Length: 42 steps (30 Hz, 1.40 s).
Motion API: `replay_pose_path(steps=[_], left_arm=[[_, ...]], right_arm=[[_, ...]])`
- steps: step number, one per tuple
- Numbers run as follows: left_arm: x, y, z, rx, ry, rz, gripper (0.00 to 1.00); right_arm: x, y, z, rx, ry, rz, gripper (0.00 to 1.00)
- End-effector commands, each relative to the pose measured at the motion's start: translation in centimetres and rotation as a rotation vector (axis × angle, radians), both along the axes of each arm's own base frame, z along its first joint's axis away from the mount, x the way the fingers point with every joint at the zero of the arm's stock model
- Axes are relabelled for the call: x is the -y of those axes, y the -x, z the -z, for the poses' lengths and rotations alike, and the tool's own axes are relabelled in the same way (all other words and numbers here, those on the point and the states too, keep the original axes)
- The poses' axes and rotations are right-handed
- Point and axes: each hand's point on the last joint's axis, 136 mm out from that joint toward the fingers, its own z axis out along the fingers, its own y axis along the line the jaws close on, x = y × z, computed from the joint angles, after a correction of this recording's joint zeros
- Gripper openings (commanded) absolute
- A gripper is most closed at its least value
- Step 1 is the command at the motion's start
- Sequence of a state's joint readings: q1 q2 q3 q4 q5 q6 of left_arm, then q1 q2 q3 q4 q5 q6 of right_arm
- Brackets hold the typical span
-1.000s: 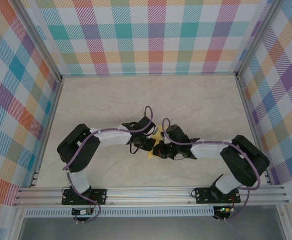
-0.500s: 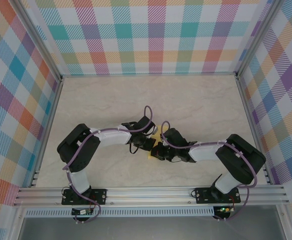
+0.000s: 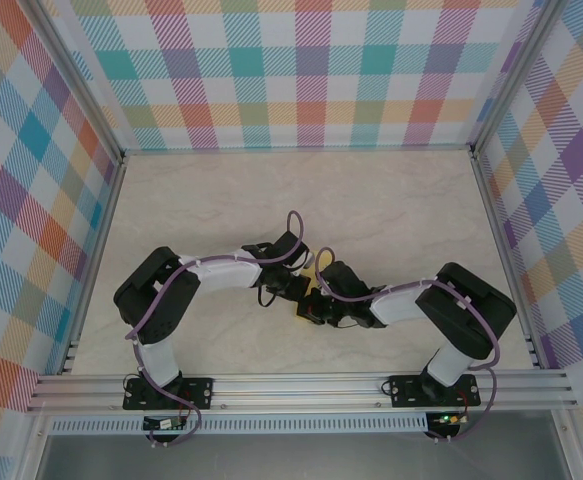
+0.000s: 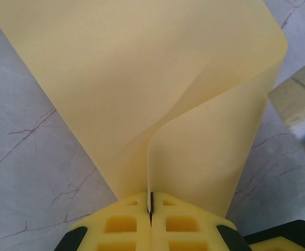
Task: Fold a paper plane with a square sheet of paper (pick it up from the middle)
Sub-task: Third fold the triangle at the center of the table.
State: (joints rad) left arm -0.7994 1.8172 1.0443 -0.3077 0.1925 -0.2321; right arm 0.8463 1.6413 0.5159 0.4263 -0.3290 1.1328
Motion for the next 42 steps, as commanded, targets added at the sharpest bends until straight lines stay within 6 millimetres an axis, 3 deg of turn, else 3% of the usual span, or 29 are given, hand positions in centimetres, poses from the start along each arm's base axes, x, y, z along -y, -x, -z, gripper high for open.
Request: replay_pose_path(steps=[1,9,16,19,31,37,42], left_arm=[[-1.5,1.5,3.5,-0.077,-0.079,-0.007,0.01],[-1.6,1.6,3.3,-0.074,-0.084,0.001,0.01],[-1.7,1.5,3.4,-0.073,-0.088,-0.002,0.01],[-1.6,1.4,3.4,-0.072,-0.087,-0.003,0.01],[-1.6,1.6,3.6,-0.080,-0.083,0.001,0.01],[-1.6,1.6,3.4,-0.079,-0.080,0.003,0.02],[-1.7,1.7,3.3,-0.079,-0.084,0.005,0.02]], right_arm=[[-0.1,-0.1,0.1,0.021,-0.002,0.006,0.00],[1.6,1.4,2.7,-0.048,0.079,0.005,0.01],[1.2,0.4,-0.9,0.034,0.037,-0.002,0.02],[1.7,-0.1,-1.5,0.055,0.017,0.014,0.02],[2.0,-2.9,-1.8,0.059,-0.034,0.050,0.02],[1.9,-3.5,-1.3,0.045,-0.036,0.049,0.02],[1.9,-3.4,-2.0,0.049,-0.053,0.049,0.02]])
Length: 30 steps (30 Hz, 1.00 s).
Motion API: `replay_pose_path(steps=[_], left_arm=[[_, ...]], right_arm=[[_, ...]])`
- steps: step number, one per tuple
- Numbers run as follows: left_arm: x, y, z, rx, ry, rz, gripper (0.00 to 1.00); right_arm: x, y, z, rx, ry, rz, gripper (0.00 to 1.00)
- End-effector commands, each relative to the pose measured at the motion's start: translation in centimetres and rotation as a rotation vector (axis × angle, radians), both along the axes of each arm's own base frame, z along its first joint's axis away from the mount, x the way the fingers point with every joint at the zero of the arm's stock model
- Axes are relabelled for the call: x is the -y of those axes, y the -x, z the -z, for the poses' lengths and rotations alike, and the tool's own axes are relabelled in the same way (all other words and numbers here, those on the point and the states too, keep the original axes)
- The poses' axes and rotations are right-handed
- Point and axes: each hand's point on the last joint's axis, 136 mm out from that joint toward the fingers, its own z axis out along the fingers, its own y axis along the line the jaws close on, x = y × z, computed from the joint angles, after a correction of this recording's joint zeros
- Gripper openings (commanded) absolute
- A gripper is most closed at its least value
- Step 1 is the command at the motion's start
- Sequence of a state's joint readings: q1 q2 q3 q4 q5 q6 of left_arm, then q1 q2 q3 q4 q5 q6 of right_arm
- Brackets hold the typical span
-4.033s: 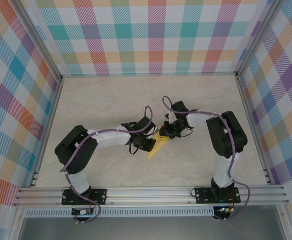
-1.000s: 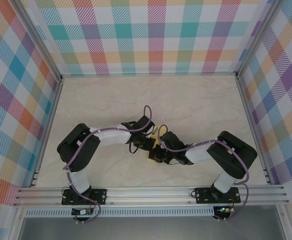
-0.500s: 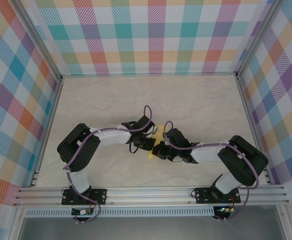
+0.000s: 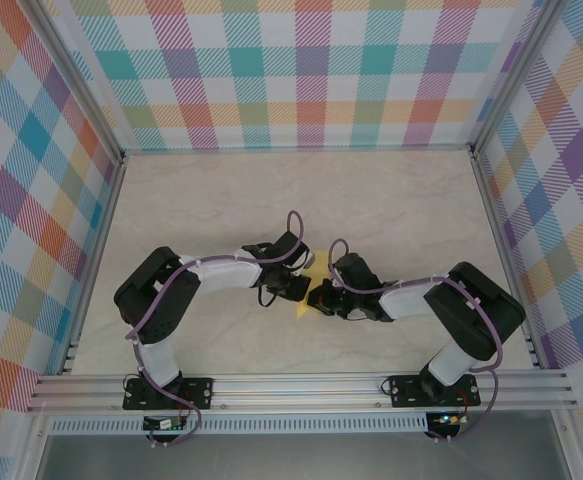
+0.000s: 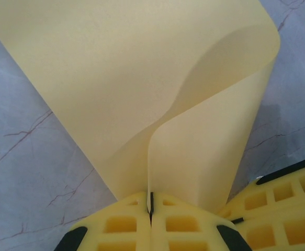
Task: Fold a paper plane with a square sheet of paper (pick it up from the middle)
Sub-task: Third fold the triangle at the center of the table.
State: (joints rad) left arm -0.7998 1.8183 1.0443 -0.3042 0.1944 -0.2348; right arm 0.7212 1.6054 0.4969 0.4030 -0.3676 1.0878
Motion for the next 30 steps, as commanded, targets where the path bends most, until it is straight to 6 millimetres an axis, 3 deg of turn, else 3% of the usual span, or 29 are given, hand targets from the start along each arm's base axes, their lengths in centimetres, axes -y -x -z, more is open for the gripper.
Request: replay_pose_path(steps=[1,11,18,30], left_arm=[[-1.7,1.7,3.2,-0.077,-0.087,0.007,0.02],[-1.6,1.6,3.0,-0.077,-0.082,0.004,0.02],[-1.6,1.7,3.1,-0.078,-0.077,0.005,0.03],[-1.6,1.7,3.4,-0.080,-0.082,0.008,0.03]], right_arm=[[-0.8,-0.7,-1.8,0.043,-0.041,-0.018,0.02],[-1.3,-0.9,-3.4,0.063,-0.078,-0.025,0.03],[-1.5,-1.8,-1.3,0.043,-0.041,-0.023,0.02],[1.2,-0.3,1.8,0.008,0.062,-0.002,0.03]])
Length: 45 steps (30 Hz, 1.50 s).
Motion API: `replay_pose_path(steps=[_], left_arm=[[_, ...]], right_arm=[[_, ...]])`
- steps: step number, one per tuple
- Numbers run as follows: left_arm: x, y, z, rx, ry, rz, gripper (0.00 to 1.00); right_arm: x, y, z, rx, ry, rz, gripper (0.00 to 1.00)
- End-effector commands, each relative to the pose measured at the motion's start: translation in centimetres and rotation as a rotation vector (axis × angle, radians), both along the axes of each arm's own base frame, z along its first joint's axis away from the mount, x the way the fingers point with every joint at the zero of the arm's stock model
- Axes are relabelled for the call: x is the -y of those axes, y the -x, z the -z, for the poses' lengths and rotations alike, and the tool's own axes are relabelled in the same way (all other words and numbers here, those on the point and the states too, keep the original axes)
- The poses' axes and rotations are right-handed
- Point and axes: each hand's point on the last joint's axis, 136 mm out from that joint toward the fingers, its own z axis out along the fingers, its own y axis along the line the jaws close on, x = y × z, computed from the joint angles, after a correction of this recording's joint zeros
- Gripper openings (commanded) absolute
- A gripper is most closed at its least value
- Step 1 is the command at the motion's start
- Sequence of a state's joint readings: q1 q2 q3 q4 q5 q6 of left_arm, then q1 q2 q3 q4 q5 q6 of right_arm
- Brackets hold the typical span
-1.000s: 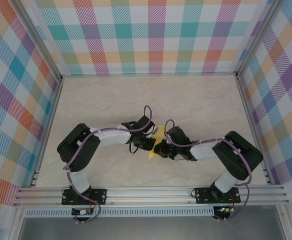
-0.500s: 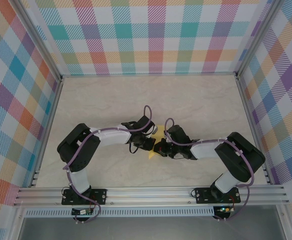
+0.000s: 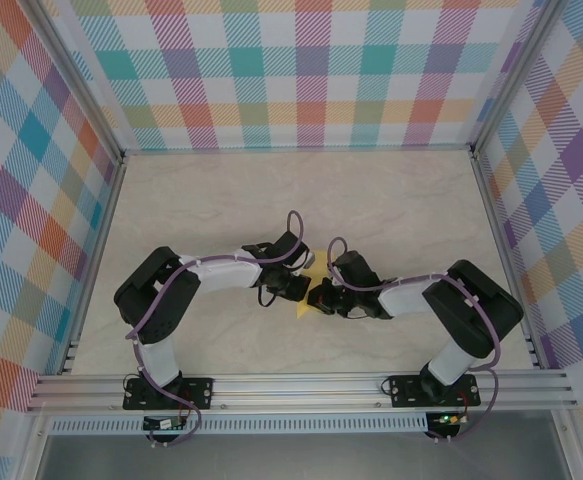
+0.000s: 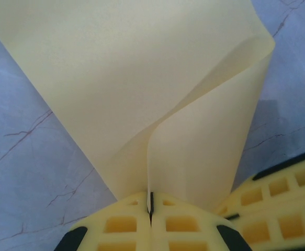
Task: Fold a paper plane with a square sheet of paper (pick it up from the middle)
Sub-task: Third fold the triangle at the center of the table.
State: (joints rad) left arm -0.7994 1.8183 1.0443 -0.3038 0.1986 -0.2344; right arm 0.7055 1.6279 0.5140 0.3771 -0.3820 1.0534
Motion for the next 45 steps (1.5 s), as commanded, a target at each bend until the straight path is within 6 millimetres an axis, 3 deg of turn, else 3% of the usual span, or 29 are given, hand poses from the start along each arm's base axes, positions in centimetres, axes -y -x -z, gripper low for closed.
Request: replay_pose_path(steps=[1,6,12,15,24,31,38,40,45], left_arm=[[-1.6,1.7,3.4,-0.078,-0.083,0.005,0.02],[-1.6,1.5,3.3,-0.072,-0.085,0.004,0.02],[-1.8,1.5,3.3,-0.066,-0.092,0.000,0.03],[-1.9,1.4,3.2,-0.064,-0.096,0.000,0.03],[-1.9,1.5,3.2,-0.067,-0.098,0.005,0.03],[-1.9,1.6,3.2,-0.068,-0.098,0.008,0.02],[-2.0,1.6,3.1,-0.066,-0.099,0.004,0.03],[-2.0,1.6,3.2,-0.066,-0.104,0.005,0.03],[-2.2,1.6,3.3,-0.067,-0.108,0.003,0.02]], right_arm=[[1.2,0.0,1.4,0.012,0.053,0.020,0.03],[0.8,0.0,0.9,0.014,0.031,0.008,0.03],[0.2,-1.1,-2.8,0.081,-0.036,-0.005,0.04],[0.8,-1.9,-3.4,0.100,-0.037,0.008,0.04],[1.6,-3.5,-2.5,0.084,-0.065,0.013,0.04],[2.1,-3.2,-1.0,0.055,-0.042,0.011,0.04],[3.4,-2.2,2.0,0.000,0.007,0.032,0.04],[3.4,-2.3,1.7,0.001,0.003,0.036,0.04],[3.5,-3.4,-2.9,0.107,0.005,0.017,0.05]])
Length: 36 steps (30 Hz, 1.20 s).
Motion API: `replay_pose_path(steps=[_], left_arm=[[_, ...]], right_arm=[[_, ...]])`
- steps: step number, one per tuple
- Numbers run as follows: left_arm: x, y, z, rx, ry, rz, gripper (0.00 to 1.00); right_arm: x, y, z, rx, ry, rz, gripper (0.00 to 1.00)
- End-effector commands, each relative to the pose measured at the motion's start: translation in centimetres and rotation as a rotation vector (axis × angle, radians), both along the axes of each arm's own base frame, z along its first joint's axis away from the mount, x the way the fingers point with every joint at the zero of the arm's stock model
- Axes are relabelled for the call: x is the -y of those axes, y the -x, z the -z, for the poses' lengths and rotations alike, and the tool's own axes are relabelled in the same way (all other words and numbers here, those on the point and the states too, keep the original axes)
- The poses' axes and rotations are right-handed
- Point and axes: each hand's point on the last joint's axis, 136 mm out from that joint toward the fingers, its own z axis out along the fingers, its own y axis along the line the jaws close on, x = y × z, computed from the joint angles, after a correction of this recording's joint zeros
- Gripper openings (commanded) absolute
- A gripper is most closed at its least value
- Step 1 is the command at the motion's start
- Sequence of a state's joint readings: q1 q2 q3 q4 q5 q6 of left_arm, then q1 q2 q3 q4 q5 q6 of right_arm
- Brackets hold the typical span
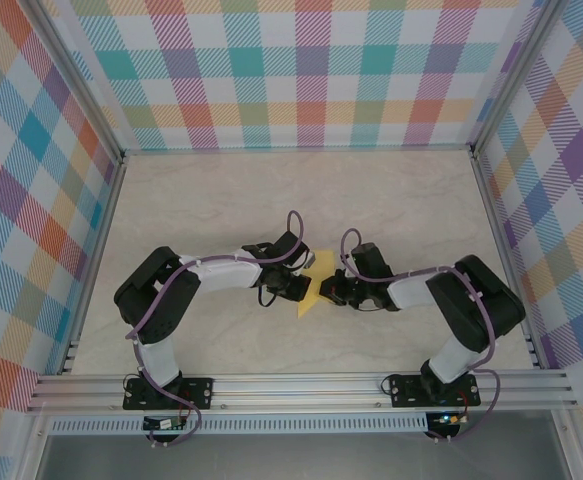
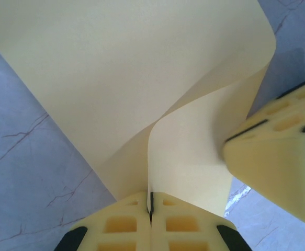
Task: Fold a paper plane with a square sheet of paper (pick it up from the middle)
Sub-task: Third fold the triangle at the center of the table.
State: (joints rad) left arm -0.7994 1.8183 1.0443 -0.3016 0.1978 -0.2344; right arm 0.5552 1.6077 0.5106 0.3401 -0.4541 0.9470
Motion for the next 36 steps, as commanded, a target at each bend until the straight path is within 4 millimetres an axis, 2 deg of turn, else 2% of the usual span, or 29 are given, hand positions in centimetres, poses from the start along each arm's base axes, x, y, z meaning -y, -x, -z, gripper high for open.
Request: replay_pose_path(steps=[1,3,9,16,20,24,26,31,33,36], left_arm=[[-2.2,1.7,3.4,-0.071,-0.111,0.003,0.02],[-2.2,1.7,3.4,-0.071,-0.108,0.002,0.03],[-2.4,1.8,3.5,-0.072,-0.113,0.005,0.02],[-2.2,1.8,3.6,-0.078,-0.105,0.003,0.03],[-2.3,1.8,3.6,-0.074,-0.110,0.005,0.03],[-2.4,1.9,3.6,-0.074,-0.117,0.007,0.02],[-2.5,1.9,3.6,-0.071,-0.117,0.007,0.02],[-2.5,1.8,3.5,-0.068,-0.118,0.008,0.02],[-2.5,1.9,3.5,-0.068,-0.119,0.008,0.03],[-2.5,1.8,3.5,-0.067,-0.120,0.007,0.03]], right_arm=[[0.5,-0.9,-3.1,0.088,0.014,-0.016,0.05],[0.8,-1.4,-3.7,0.089,-0.007,-0.011,0.05],[0.2,-2.4,-3.4,0.080,-0.042,-0.023,0.06],[0.5,-3.0,-1.5,0.049,-0.016,-0.010,0.05],[1.4,-2.5,0.6,0.017,0.027,0.004,0.05],[1.8,-2.1,1.7,-0.018,0.031,0.018,0.06],[1.6,-2.2,1.0,-0.011,0.012,0.017,0.06],[1.3,-3.3,-2.6,0.053,-0.038,0.006,0.06],[1.3,-3.5,-2.9,0.061,-0.032,-0.002,0.06],[1.3,-3.7,-2.5,0.049,-0.035,-0.004,0.06]])
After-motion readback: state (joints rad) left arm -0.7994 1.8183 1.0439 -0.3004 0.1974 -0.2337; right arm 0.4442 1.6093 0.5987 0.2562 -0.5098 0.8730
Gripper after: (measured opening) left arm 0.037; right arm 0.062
